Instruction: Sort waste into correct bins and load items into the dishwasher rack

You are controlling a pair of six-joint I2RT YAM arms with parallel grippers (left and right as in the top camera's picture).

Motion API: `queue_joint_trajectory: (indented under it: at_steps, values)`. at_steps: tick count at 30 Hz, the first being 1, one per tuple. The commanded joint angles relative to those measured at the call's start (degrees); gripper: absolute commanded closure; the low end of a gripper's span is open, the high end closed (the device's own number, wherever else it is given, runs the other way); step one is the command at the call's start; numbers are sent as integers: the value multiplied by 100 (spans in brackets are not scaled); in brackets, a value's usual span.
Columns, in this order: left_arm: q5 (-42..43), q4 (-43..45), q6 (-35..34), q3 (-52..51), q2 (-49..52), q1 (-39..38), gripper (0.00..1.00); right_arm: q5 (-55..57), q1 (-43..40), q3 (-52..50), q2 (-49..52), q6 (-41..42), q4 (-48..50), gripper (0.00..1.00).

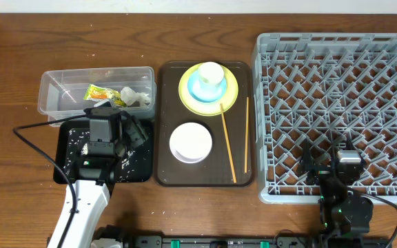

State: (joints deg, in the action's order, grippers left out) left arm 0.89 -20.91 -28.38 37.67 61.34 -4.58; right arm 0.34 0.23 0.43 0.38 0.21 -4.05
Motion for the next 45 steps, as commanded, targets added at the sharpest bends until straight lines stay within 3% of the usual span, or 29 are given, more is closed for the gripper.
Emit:
queue_joint_trajectory:
  at_steps: [1, 9, 16, 24, 31, 35, 37, 39, 41, 42, 45]
  values:
    - [-48, -28, 31, 114, -26, 28, 26, -66, 22, -11, 4, 20, -22, 1]
    - [-50, -26, 31, 114, -24, 28, 17, -289, 22, 81, 7, 748, 101, 1]
    - [-48, -26, 28, 114, -24, 28, 16, 70, 20, 1449, 444, 876, -1106, 1]
    - [-48, -28, 28, 114, -24, 28, 16, -166, 22, 4376, 3257, 892, -3134, 1]
    - [-48, -26, 28, 114, -24, 28, 16, -511, 79, 7687, 6164, 2079, -6124, 1]
    - [-48, -26, 31, 114, -24, 28, 16, -1633, 317, 8537, 7055, 2098, -6437, 1]
    - [-48, -26, 31, 114, -24, 28, 16, -2258, 573, 8507, 7259, 2096, -6041, 8]
    - [-48, -26, 28, 114, -24, 28, 16, -2251, 925, 8441, 7410, 2098, -5768, 29]
    - [-48, -26, 28, 114, -24, 28, 16, -1882, 1379, 8415, 7569, 2100, -5685, 59]
    - [-48, -26, 28, 114, -24, 28, 16, -1672, 1617, 8415, 7665, 2100, -5685, 67]
    - [-48, -26, 31, 114, -24, 28, 16, -1075, 2269, 8415, 7989, 2100, -5665, 72]
